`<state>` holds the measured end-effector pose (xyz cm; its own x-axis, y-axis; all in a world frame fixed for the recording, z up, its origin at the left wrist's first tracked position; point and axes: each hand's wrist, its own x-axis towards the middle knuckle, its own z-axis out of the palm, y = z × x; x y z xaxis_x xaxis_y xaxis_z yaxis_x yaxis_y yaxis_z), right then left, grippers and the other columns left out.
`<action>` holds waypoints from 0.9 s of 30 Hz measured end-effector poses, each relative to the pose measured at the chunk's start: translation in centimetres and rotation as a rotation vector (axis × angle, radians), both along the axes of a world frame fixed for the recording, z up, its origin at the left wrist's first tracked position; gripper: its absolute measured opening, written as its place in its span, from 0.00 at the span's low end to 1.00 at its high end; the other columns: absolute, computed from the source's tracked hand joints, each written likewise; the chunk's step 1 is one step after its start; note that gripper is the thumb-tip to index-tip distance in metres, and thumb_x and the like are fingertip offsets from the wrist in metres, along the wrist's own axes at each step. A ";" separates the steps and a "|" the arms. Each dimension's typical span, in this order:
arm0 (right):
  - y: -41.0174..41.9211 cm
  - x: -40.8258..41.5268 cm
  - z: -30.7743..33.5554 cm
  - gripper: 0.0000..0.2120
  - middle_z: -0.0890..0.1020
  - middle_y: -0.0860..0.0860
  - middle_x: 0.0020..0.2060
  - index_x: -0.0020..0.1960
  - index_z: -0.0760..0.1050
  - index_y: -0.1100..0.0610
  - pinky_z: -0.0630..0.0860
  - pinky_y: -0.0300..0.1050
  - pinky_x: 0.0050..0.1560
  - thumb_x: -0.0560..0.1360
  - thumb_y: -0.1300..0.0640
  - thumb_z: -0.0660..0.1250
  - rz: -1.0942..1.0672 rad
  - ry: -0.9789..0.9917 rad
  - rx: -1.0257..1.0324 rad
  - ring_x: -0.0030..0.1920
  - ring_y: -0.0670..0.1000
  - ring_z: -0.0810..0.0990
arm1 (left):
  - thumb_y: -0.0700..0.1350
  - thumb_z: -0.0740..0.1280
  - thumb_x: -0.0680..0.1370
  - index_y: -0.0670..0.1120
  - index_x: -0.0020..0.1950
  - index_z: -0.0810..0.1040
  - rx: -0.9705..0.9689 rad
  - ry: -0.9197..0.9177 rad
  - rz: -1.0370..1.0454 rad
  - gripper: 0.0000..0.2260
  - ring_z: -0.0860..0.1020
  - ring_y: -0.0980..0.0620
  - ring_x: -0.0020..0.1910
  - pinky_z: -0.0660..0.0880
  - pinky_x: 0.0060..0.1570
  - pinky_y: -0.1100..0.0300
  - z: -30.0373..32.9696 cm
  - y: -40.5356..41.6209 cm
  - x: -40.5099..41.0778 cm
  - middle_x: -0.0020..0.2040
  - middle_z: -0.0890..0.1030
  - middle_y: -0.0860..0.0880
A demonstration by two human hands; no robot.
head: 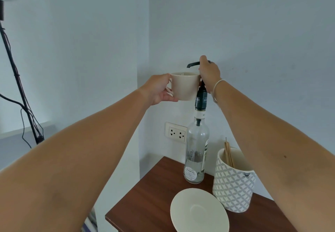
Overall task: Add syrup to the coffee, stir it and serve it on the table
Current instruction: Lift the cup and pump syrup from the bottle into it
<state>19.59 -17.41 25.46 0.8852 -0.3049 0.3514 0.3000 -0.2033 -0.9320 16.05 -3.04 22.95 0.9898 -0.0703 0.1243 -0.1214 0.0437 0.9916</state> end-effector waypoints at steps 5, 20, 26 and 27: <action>-0.2 0.2 -0.2 0.14 0.67 0.48 0.30 0.33 0.62 0.54 0.66 0.42 0.34 0.75 0.49 0.55 -0.044 -0.049 -0.021 0.31 0.49 0.67 | 0.42 0.59 0.79 0.34 0.72 0.62 0.008 0.002 0.001 0.23 0.78 0.39 0.35 0.80 0.31 0.52 0.3 -0.1 -0.5 0.43 0.73 0.38; -0.2 0.5 -0.5 0.14 0.68 0.48 0.30 0.32 0.62 0.54 0.67 0.45 0.40 0.75 0.50 0.56 -0.078 -0.091 -0.029 0.31 0.48 0.66 | 0.40 0.58 0.79 0.34 0.73 0.61 0.001 0.012 -0.004 0.23 0.77 0.40 0.37 0.80 0.27 0.52 0.5 0.0 -0.6 0.57 0.69 0.37; -0.2 0.5 -0.4 0.14 0.68 0.48 0.30 0.32 0.63 0.54 0.67 0.44 0.38 0.75 0.50 0.57 -0.066 -0.092 -0.020 0.31 0.49 0.67 | 0.41 0.58 0.79 0.35 0.73 0.60 -0.012 0.022 0.000 0.24 0.78 0.39 0.40 0.80 0.26 0.52 0.4 0.1 -0.2 0.64 0.69 0.35; -0.2 0.4 -0.5 0.14 0.67 0.48 0.30 0.32 0.62 0.54 0.66 0.44 0.37 0.75 0.50 0.57 -0.065 -0.088 -0.019 0.31 0.49 0.66 | 0.41 0.58 0.79 0.35 0.73 0.60 -0.014 0.021 -0.002 0.23 0.78 0.39 0.40 0.80 0.26 0.52 0.3 0.1 -0.2 0.65 0.69 0.35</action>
<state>20.03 -17.59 24.92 0.8291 -0.3535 0.4332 0.3660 -0.2424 -0.8985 15.80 -2.91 23.22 0.9920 -0.0710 0.1040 -0.1000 0.0574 0.9933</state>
